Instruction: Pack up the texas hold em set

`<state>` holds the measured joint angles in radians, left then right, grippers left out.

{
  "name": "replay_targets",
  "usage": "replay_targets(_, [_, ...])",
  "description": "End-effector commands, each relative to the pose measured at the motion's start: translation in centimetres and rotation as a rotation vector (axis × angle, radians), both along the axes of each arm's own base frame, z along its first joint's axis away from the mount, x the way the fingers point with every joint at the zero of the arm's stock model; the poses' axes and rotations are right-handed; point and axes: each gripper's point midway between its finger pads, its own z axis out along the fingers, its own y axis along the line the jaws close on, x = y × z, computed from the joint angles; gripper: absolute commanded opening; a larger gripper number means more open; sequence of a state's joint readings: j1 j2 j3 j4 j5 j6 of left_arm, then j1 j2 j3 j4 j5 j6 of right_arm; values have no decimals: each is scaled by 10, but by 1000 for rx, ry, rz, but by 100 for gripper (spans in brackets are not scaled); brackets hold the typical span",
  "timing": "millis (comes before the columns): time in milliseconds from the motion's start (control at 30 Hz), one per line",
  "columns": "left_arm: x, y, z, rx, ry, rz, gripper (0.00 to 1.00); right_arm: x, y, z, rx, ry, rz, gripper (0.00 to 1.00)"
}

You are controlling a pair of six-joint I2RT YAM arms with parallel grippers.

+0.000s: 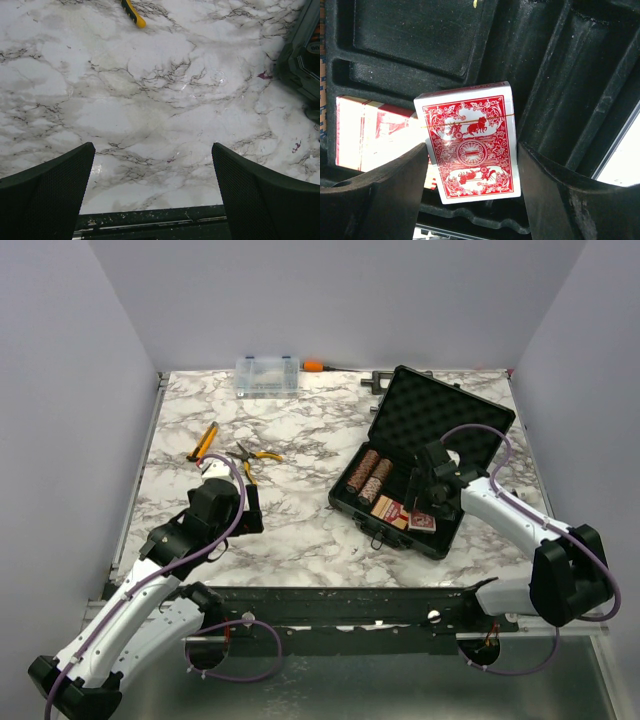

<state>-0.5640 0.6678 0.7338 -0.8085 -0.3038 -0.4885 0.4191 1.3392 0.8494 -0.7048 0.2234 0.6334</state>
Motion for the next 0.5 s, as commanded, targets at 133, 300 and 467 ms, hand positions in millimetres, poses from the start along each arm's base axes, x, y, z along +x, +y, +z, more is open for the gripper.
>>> replay_targets(133, [2,-1,5,-19,-20,0,98,-4,0,-11,-20,30,70,66])
replay_targets(300, [2,-2,5,-17,-15,-3,99,-7,3,-14,-10,47,86,80])
replay_targets(467, [2,-2,5,-18,-18,-1,98,-6,2,-15,-22,55,106,82])
